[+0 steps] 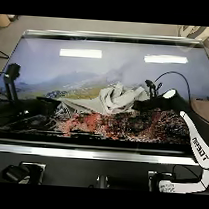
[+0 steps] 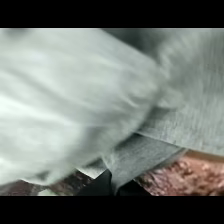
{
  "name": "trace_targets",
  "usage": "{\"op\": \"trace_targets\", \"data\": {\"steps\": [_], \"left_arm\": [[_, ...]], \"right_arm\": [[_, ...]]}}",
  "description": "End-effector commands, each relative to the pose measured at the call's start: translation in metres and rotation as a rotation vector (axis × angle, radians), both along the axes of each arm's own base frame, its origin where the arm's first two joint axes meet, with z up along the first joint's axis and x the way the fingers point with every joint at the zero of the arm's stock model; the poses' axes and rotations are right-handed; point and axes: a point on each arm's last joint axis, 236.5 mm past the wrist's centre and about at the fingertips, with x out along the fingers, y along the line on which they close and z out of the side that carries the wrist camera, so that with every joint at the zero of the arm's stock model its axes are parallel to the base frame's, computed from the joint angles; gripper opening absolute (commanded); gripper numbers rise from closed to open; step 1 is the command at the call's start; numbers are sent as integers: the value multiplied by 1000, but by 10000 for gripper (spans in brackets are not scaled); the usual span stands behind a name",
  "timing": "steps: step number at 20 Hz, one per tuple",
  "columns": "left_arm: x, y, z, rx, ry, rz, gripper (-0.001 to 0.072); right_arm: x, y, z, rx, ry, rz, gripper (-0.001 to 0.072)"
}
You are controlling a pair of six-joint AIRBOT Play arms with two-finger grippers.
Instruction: Fold the shirts.
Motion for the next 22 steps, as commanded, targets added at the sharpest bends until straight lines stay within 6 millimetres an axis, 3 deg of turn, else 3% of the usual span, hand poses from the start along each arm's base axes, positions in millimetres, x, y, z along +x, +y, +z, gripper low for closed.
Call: {"op": "trace_targets", "data": {"steps": [1,3,4,5,6,7,8,9,11,14,17,22], "left_arm": [[17,11,143,-89,-414,47,24],[0,51,285,-167,-791,172,23],[-20,78,339,-158,-940,242,23],[-43,108,379,-124,-1041,330,23],[-62,135,399,-98,-1074,422,22],[-74,155,404,-75,-1054,498,23],[-79,166,398,-51,-1006,544,23],[-80,171,386,-37,-946,564,24],[-80,159,368,-35,-870,512,24],[-99,125,391,-4,-1012,348,24],[-125,129,421,-47,-1149,369,23],[-129,138,431,-20,-1201,411,23]], "right_arm": [[17,1,111,-8,-278,162,17],[26,-18,248,-53,-597,121,17],[16,-34,330,-97,-794,71,18],[-4,-52,406,-160,-991,6,18],[-38,-74,482,-263,-1201,-83,18],[-78,-90,539,-367,-1365,-166,18],[-123,-100,584,-436,-1503,-254,18],[-161,-99,609,-456,-1594,-301,18],[-212,-87,625,-468,-1672,-298,18],[-240,-87,628,-525,-1703,-307,18],[-232,-102,619,-563,-1639,-352,18],[-197,-110,588,-581,-1501,-315,18]]}}
